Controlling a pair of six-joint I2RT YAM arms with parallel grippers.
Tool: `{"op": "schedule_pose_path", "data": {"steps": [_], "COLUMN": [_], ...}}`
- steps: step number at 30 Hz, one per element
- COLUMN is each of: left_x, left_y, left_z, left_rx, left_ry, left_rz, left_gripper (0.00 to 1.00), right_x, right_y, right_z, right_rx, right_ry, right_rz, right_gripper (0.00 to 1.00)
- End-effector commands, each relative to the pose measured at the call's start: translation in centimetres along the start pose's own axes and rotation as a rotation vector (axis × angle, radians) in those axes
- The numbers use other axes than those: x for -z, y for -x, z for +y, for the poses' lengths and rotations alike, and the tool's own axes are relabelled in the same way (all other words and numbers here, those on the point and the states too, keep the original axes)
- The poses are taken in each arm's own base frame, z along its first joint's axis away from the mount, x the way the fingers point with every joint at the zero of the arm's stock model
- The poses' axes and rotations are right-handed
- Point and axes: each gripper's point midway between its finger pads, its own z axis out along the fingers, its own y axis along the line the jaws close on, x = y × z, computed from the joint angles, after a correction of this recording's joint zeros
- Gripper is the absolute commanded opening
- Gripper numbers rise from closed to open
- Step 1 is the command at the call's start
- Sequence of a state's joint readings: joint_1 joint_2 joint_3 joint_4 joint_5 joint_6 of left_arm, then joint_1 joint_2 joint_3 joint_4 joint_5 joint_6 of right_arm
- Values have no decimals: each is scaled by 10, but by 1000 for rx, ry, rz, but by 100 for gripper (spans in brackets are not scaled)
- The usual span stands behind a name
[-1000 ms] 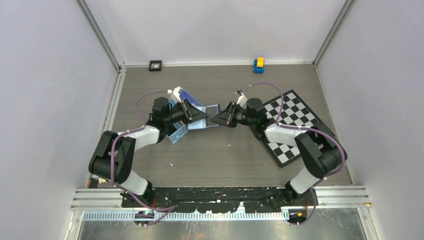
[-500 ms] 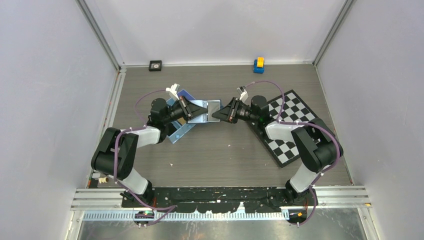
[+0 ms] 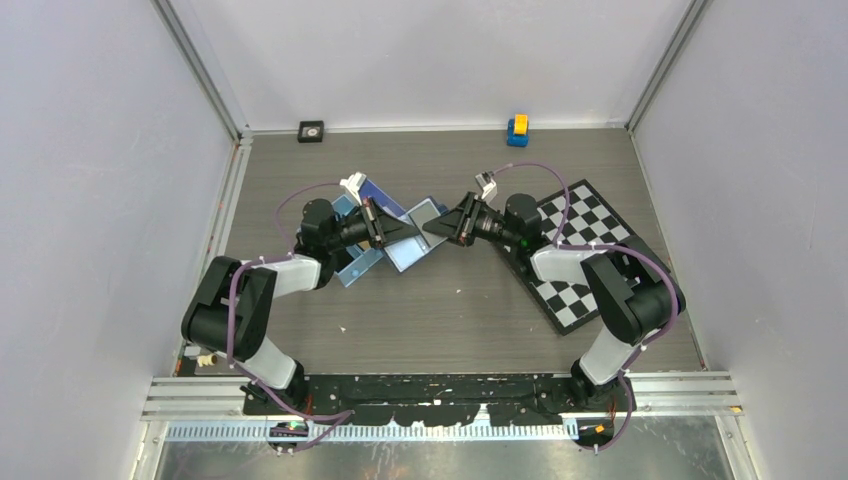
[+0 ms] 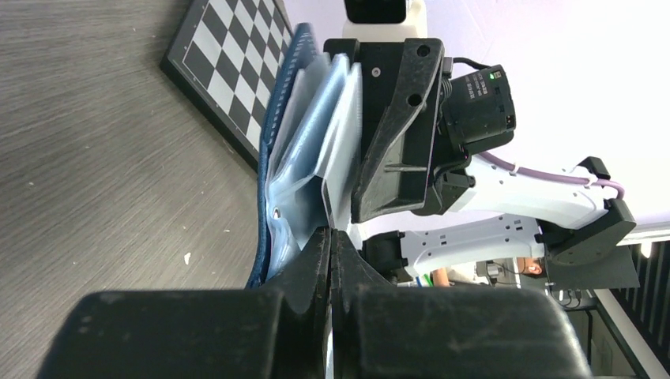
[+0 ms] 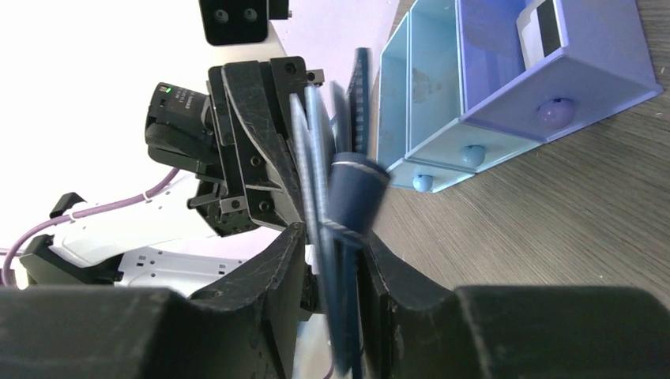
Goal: Take the credit cards out of the card holder
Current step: Remove the credit card from the card holder.
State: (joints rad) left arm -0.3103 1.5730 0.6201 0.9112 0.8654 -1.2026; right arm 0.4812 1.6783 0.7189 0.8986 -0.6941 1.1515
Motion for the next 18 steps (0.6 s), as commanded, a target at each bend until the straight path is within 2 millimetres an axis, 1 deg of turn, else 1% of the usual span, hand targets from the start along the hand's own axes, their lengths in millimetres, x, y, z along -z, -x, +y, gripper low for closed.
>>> {"op": "schedule_pose_path", "data": {"steps": [1,6,9,11,13,16,18], "left_x": [3,3,5,8,10,16,20], "left_y": [-6,-5,-3,-2,-2,-1,0], "left_z": [-4,3,1,0,-2,-4,-4], "left_rx": [-3,6,-7,-23,-46,-81,-108], "left_ry": [-24,6,6,13,28,70,101], "left_rz": [34,31,24,13,3,-19,-35], "left_gripper": [0,0,0,1,10,36,50], "right_x": [4,5,7,10,13,21,28], "right_y": [10,11,13,17,19,27,31], "right_z": [31,29,27,25,22,21,18], "right_rx": [64,63,67,74,84,96,96], "right_ry": [101,95,86,69,52,32,20], "right_rz": [-38,-47,-66,-87,-108,-161,-194], "right_gripper": [31,17,10,8,7,3,1]}}
